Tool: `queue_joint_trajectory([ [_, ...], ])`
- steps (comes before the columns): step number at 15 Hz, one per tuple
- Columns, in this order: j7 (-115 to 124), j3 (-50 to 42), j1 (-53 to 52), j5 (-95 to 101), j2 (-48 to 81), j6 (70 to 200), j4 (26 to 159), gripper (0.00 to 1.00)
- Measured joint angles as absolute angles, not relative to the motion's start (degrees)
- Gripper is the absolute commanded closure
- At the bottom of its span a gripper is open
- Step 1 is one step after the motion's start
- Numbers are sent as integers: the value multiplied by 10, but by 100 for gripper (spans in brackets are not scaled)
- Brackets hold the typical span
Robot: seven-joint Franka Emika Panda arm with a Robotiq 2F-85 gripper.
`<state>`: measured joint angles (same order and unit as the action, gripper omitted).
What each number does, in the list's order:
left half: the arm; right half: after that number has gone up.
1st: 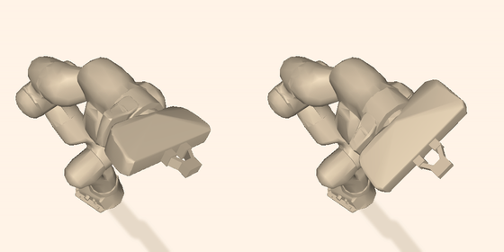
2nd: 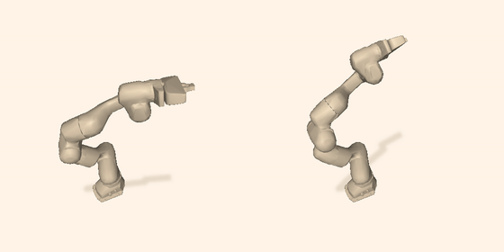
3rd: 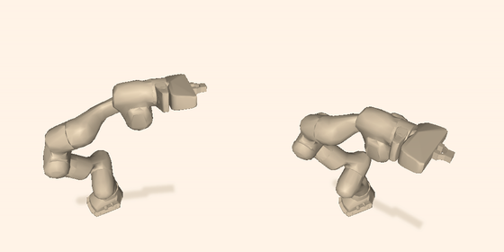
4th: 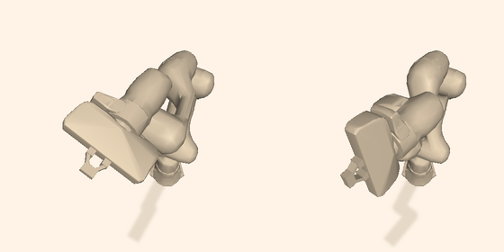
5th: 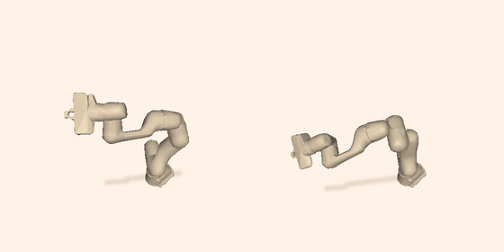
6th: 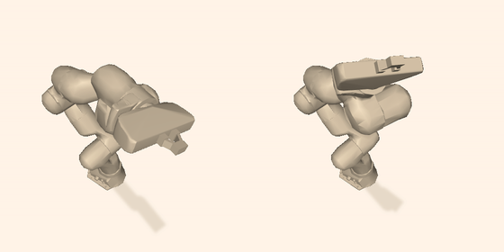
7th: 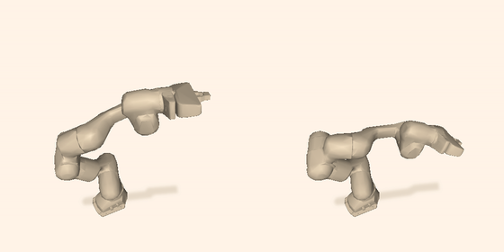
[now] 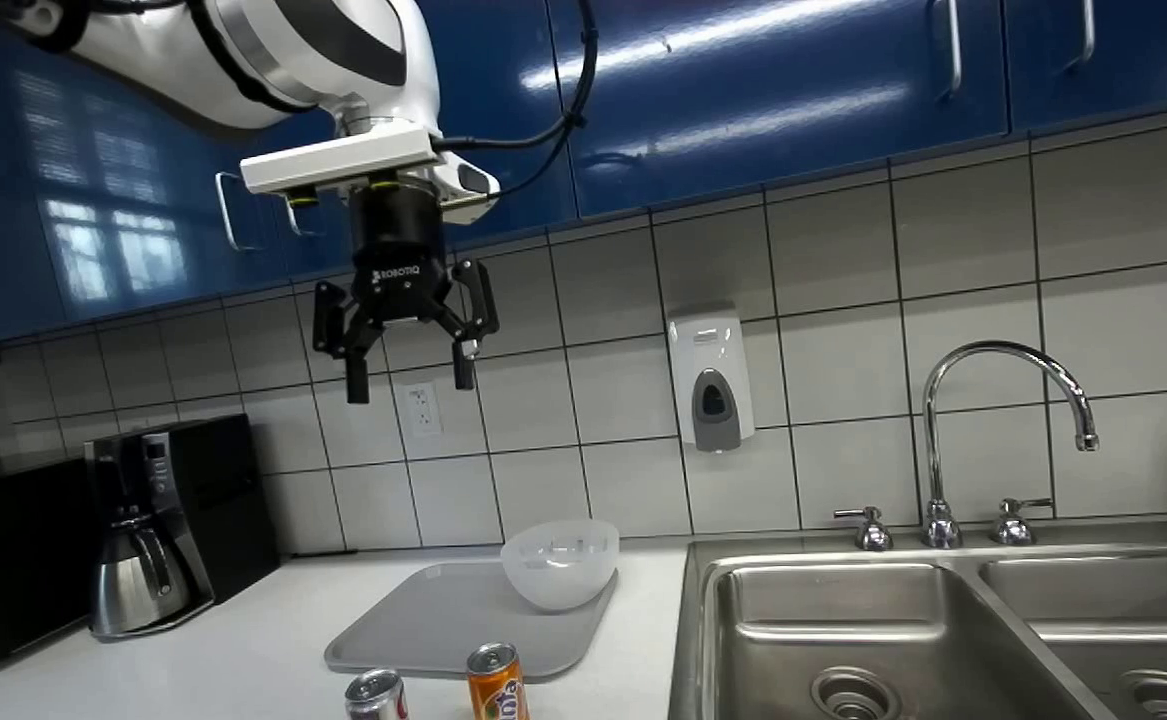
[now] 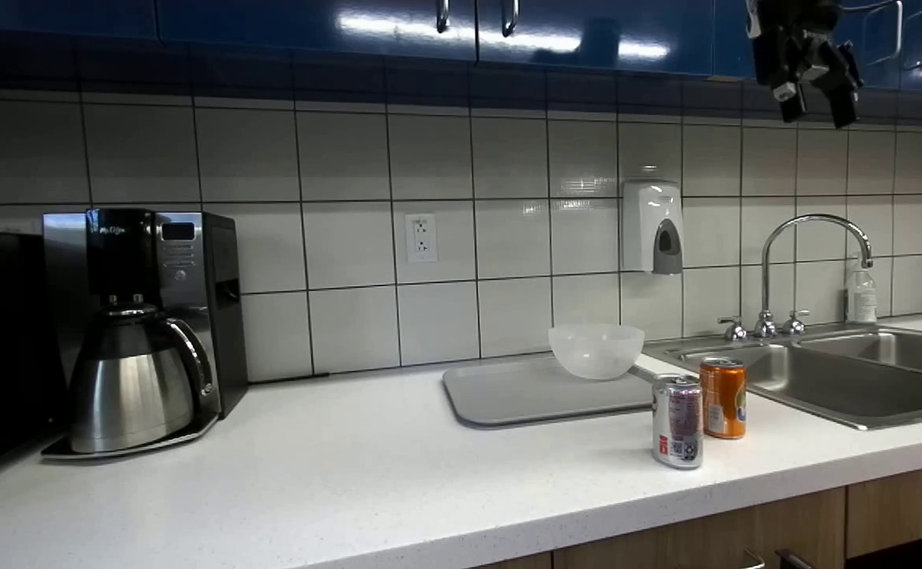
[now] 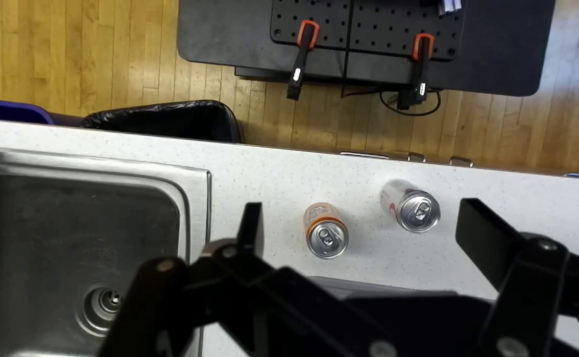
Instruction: Put the cans on the tray.
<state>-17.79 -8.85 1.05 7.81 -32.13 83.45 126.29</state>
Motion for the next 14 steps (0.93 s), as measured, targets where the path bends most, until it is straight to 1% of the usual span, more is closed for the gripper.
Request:
queue_joint_trajectory([
  [8,-178,-81,-1,78,-323,865,1342,0],
  [14,-176,-60,-20,70,-332,956,1417,0],
])
